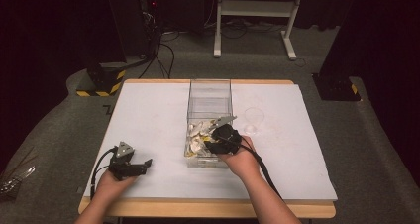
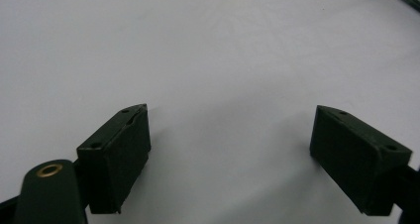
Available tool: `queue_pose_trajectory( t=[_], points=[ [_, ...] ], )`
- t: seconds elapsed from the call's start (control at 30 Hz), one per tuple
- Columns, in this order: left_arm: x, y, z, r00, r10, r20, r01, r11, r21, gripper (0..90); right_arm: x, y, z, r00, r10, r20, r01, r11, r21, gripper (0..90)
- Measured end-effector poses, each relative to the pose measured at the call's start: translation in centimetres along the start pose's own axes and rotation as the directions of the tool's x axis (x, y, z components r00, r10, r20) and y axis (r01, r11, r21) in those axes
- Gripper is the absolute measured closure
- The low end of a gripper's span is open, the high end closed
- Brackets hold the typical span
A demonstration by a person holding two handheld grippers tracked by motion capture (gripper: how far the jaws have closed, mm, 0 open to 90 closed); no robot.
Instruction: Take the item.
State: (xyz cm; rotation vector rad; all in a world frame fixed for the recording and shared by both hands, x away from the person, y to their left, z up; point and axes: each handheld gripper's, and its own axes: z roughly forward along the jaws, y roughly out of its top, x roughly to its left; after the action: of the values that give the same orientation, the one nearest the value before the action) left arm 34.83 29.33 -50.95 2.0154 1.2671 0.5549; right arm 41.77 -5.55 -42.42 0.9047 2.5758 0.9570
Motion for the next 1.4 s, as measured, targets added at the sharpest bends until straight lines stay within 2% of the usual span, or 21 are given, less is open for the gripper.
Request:
queue_pose_trajectory(
  t=[0.07,0.2,0.4,0.63,0.9,1.07,1.23,1.4],
  points=[
    [0.00,0.00,0.00,1.0000,0.000,0.000,0.000,1.0000,0.000,16.1,-0.16,0.05,0.09,0.9999,-0.008,-0.008,0.008,1.000,0.017,56.8],
    [0.00,0.00,0.00,1.0000,0.000,0.000,0.000,1.0000,0.000,16.1,0.00,0.22,0.21,0.9983,-0.059,0.003,0.058,0.997,0.052,61.1],
    [0.00,0.00,0.00,1.0000,0.001,-0.001,-0.001,1.0000,0.000,16.1,0.08,0.39,0.35,0.9938,-0.111,0.007,0.110,0.989,0.098,63.9],
    [0.00,0.00,0.00,1.0000,0.001,0.000,-0.001,1.0000,0.000,16.1,0.07,0.32,0.36,0.9905,-0.137,0.007,0.135,0.984,0.112,71.4],
    [0.00,0.00,0.00,1.0000,0.000,0.000,0.000,1.0000,0.000,16.1,-0.02,0.44,0.39,0.9826,-0.185,-0.004,0.185,0.976,0.118,77.2],
    [0.00,0.00,0.00,1.0000,0.001,0.000,-0.001,1.0000,0.000,16.1,0.18,0.77,0.47,0.9810,-0.194,-0.001,0.192,0.971,0.144,77.6],
    [0.00,0.00,0.00,1.0000,0.002,-0.001,-0.002,1.0000,0.000,16.1,0.17,0.71,0.42,0.9801,-0.198,0.009,0.195,0.970,0.145,88.0],
    [0.03,0.01,-0.01,1.0000,0.005,-0.002,-0.005,1.0000,0.000,16.1,0.06,0.67,0.37,0.9800,-0.199,0.002,0.197,0.970,0.144,89.5]
  ],
)
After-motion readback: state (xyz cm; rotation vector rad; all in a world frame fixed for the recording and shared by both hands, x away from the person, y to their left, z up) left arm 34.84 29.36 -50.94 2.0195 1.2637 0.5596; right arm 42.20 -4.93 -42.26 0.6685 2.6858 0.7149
